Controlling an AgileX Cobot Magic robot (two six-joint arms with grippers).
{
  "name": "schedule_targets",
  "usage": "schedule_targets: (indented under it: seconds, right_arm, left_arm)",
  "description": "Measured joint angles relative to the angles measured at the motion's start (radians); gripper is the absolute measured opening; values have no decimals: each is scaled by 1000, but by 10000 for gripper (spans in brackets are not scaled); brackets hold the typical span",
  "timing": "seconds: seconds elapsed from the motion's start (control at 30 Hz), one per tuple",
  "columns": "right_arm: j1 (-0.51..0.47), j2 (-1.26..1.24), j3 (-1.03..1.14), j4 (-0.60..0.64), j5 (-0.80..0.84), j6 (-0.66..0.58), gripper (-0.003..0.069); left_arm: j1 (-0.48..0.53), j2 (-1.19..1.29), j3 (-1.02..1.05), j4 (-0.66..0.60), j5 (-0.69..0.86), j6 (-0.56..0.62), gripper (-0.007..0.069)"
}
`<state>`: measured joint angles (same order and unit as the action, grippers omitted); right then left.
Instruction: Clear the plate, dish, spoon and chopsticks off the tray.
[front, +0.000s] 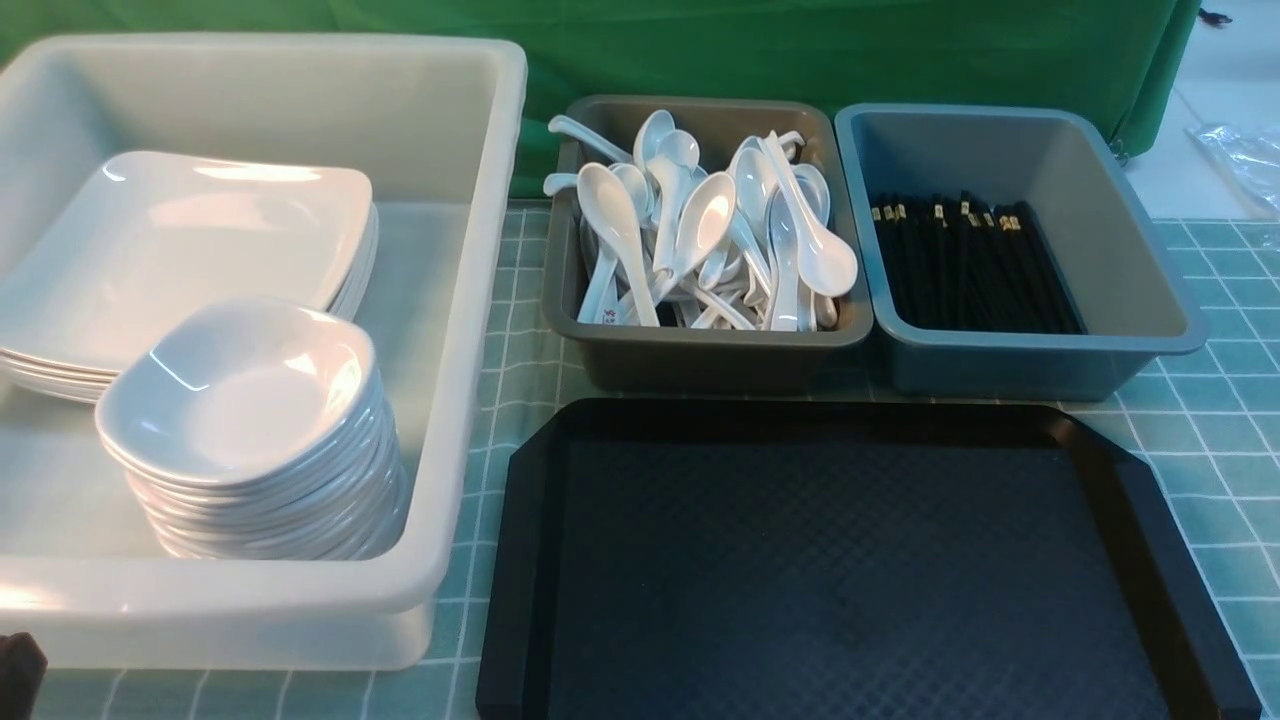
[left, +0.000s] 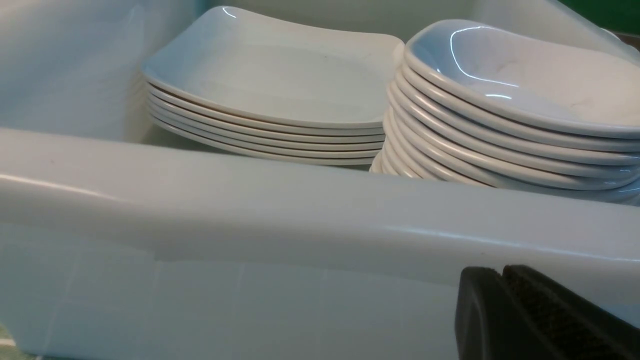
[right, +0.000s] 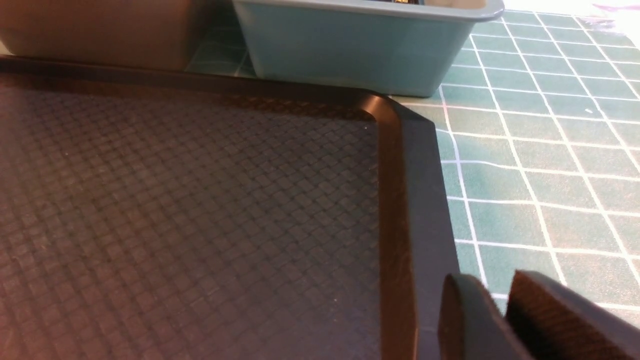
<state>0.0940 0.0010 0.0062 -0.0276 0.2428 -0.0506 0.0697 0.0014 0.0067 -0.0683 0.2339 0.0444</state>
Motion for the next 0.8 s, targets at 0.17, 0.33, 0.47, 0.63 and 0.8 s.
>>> schedule_targets:
  seconds: [0.17, 0.33, 0.47, 0.63, 0.8]
  right_arm:
    - [0, 0, 0, 0, 0, 0, 180]
    - [0, 0, 0, 0, 0, 0, 190]
    - [0, 0, 0, 0, 0, 0, 195]
    - [0, 0, 0, 0, 0, 0, 199]
    - [0, 0, 0, 0, 0, 0, 211]
  left_arm:
    - [0, 0, 0, 7, 0, 0, 17]
    - [0, 0, 0, 8, 0, 0, 17]
    - [0, 0, 0, 8, 0, 0, 17]
    - [0, 0, 0, 8, 0, 0, 17]
    - [0, 0, 0, 8, 0, 1, 17]
